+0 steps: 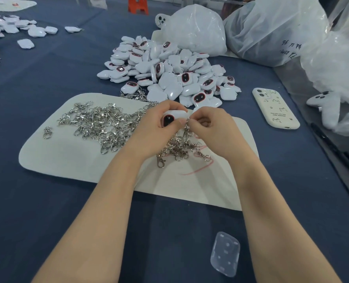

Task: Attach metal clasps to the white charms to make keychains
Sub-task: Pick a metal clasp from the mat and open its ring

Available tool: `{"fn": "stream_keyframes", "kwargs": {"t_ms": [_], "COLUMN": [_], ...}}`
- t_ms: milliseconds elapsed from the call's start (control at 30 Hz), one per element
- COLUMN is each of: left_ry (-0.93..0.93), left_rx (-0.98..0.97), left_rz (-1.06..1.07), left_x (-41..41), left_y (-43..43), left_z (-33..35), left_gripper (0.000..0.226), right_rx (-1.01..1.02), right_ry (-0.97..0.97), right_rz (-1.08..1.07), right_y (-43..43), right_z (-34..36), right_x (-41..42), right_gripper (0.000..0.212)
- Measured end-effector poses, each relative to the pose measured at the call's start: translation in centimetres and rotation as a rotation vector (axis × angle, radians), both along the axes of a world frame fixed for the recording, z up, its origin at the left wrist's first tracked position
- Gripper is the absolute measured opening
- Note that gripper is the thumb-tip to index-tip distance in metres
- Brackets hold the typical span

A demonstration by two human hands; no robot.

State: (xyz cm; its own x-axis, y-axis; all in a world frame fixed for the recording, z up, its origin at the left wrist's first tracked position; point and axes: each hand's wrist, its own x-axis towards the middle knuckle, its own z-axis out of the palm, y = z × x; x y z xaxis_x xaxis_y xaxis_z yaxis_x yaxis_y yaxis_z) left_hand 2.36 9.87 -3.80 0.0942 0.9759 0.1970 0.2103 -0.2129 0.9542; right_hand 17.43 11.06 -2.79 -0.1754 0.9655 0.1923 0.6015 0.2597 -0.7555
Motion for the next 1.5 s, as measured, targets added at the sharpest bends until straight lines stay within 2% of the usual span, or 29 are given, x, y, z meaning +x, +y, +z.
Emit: {"fn": "stream_keyframes", "kwargs": {"t_ms": [267,333,400,500,567,633,767,933,1067,1133,1367,1400,1500], "left_ry": [0.004,-0.014,-0.023,-0.009,0.022,0.033,0.031,-0.002,0.005,-0.016,-0.055,-0.060,-0.073], "left_rx": [0.006,0.004,0.016,0.059,0.092,0.099,0.086,0.068,0.057,0.053,0.048,0.046,0.037], "left_rz": [-0.062,-0.079,-0.079,-0.034,0.011,0.033,0.012,-0.031,-0.047,-0.040,-0.038,-0.020,0.031], "left_x": [-0.5,-0.5,-0.4,-0.1,0.0,0.0,-0.1,-0.1,-0.1,-0.2,0.1,0.1,0.0], "left_y": [0.0,0.0,0.0,0.2,0.3,0.4,0.4,0.4,0.3,0.3,0.3,0.4,0.5], "left_z": [0.0,0.0,0.0,-0.1,-0.2,-0.3,-0.3,-0.3,-0.2,-0.3,-0.3,-0.4,-0.5], "left_gripper": [0.022,0.022,0.023,0.026,0.026,0.022,0.021,0.024,0.024,0.024,0.024,0.023,0.021], "right_rx": [-0.201,-0.256,-0.341,-0.598,-0.726,-0.684,-0.330,-0.108,-0.134,-0.211,-0.559,-0.563,-0.452], "right_ry": [0.100,0.270,0.521,0.931,1.030,0.862,0.361,0.145,0.179,0.281,0.999,0.985,0.651], "right_rz": [0.132,0.104,0.026,-0.101,-0.128,-0.088,-0.023,0.028,0.032,0.040,-0.067,-0.087,-0.118], "right_y": [-0.1,0.0,0.0,0.2,0.3,0.3,0.2,0.2,-0.1,-0.1,0.2,0.2,0.3], "right_z": [0.4,0.3,0.1,-0.3,-0.3,-0.4,0.0,0.6,0.6,0.5,-0.3,-0.3,-0.5], "right_x": [1.4,1.4,0.6,-1.2,-1.6,-1.1,0.4,1.2,1.3,1.2,-0.6,-0.8,-0.8], "right_gripper": [0.016,0.018,0.022,0.022,0.019,0.018,0.010,0.010,0.008,0.010,0.022,0.021,0.016]}}
